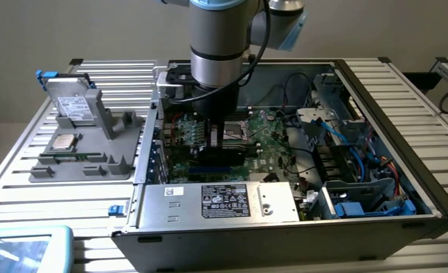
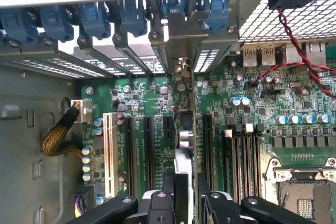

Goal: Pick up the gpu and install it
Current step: 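Insert the gpu into the slot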

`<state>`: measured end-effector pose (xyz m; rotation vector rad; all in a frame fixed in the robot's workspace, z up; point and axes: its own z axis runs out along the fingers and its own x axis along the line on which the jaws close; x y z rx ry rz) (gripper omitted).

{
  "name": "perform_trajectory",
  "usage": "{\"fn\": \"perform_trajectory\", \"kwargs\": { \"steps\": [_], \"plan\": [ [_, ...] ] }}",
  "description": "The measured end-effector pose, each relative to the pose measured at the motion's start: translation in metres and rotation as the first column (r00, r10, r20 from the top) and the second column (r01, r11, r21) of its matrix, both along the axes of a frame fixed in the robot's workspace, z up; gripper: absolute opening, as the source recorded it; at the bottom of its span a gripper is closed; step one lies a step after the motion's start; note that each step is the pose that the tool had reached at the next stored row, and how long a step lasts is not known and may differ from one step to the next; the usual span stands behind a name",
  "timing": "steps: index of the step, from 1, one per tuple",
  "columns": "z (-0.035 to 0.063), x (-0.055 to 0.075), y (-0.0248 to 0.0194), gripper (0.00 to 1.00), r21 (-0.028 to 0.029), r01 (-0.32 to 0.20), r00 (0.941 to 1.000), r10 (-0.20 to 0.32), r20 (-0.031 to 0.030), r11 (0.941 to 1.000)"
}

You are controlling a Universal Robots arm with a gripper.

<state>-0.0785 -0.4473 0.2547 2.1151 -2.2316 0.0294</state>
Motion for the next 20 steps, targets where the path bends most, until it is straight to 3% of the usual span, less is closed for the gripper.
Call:
{"fn": "perform_trajectory", "kwargs": {
  "steps": [15,20],
  "plan": [
    [-0.0037,0.0,0.0,0.27,-0.0002,0.0,1.0,0.0,0.0012,1.0],
    [0.0028,0.0031,-0.0006,0.27,0.0002,0.0,1.0,0.0,0.0007,1.0]
  ]
}}
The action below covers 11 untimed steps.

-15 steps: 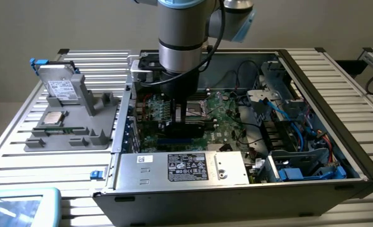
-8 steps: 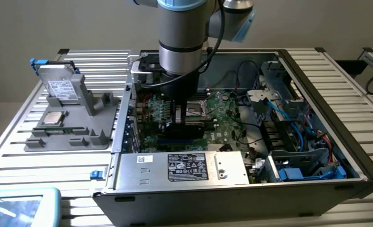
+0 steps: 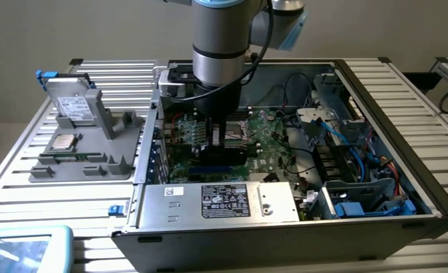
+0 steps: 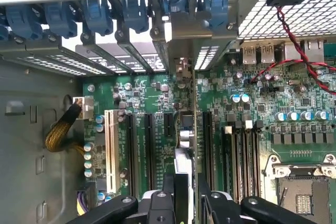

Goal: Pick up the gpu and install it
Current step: 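Insert the gpu into the slot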

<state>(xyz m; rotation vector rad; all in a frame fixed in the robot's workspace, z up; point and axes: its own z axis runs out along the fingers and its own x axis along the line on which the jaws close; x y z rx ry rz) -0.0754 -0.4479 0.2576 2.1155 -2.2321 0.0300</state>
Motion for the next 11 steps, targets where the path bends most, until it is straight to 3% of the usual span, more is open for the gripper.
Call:
{"fn": "perform_trajectory", "kwargs": {
  "steps": [11],
  "plan": [
    [-0.0039,-0.0013,0.0,0.27,0.0006,0.0,1.0,0.0,-0.0002,1.0]
  ]
}}
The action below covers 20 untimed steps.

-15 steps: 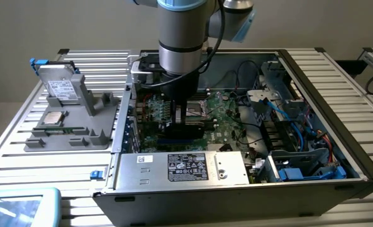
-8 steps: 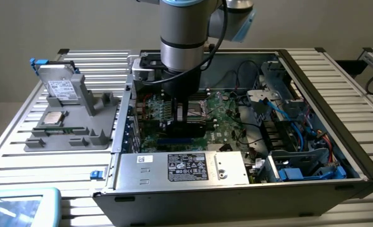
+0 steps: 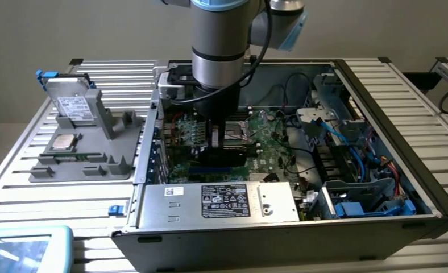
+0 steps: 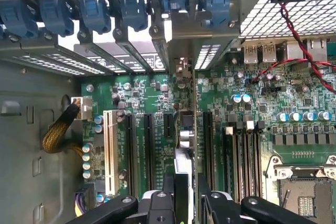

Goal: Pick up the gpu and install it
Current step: 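Insert the gpu into the slot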

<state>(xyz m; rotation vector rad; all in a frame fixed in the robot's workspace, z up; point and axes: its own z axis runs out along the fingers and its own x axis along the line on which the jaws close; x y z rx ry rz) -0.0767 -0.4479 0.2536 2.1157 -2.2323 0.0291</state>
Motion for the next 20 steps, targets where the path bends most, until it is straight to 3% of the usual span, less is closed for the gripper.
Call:
{"fn": "perform_trajectory", "kwargs": {
  "steps": [7,20],
  "plan": [
    [-0.0035,-0.001,0.0,0.27,0.004,0.0,1.0,0.0,-0.0001,1.0],
    [-0.0053,0.0,-0.0001,0.27,0.0169,0.0,1.0,0.0,0.0,0.9999]
  ]
}}
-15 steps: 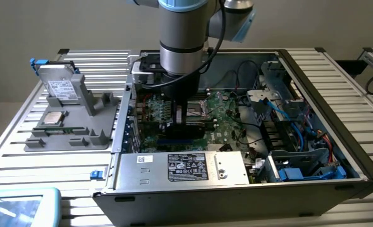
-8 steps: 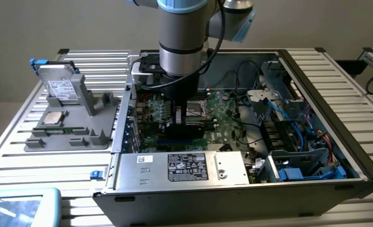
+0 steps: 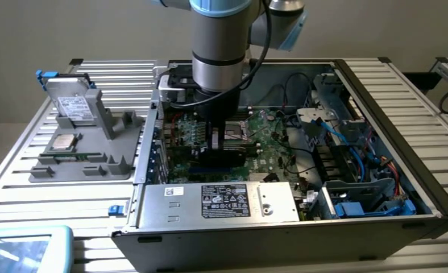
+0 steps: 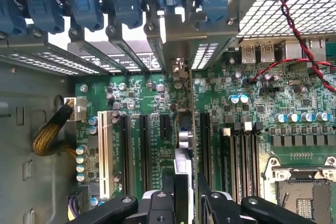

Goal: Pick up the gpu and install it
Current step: 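Insert the gpu into the slot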

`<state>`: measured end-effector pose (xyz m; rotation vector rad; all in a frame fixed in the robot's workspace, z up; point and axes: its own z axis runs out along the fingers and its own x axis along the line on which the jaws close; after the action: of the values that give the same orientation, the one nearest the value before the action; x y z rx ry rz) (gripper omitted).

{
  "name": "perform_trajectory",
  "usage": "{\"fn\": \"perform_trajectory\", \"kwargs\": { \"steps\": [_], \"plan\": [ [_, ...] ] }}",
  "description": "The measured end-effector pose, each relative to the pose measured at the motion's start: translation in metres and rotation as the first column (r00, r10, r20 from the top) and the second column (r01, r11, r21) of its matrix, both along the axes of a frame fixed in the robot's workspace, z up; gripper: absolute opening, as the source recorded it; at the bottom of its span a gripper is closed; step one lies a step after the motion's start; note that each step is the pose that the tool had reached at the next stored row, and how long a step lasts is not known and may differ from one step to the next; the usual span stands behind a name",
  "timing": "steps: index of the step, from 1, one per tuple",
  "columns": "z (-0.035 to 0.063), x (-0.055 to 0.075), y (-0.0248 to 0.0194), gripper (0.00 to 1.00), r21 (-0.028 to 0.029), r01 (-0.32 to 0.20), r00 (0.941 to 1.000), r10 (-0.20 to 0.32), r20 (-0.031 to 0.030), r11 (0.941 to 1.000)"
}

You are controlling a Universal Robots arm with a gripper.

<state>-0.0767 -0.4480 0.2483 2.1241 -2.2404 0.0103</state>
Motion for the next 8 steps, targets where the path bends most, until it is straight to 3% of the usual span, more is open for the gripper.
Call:
{"fn": "perform_trajectory", "kwargs": {
  "steps": [8],
  "plan": [
    [-0.0001,-0.0004,-0.0021,0.27,0.0073,0.0,1.0,0.0,0.0,1.0]
  ]
}}
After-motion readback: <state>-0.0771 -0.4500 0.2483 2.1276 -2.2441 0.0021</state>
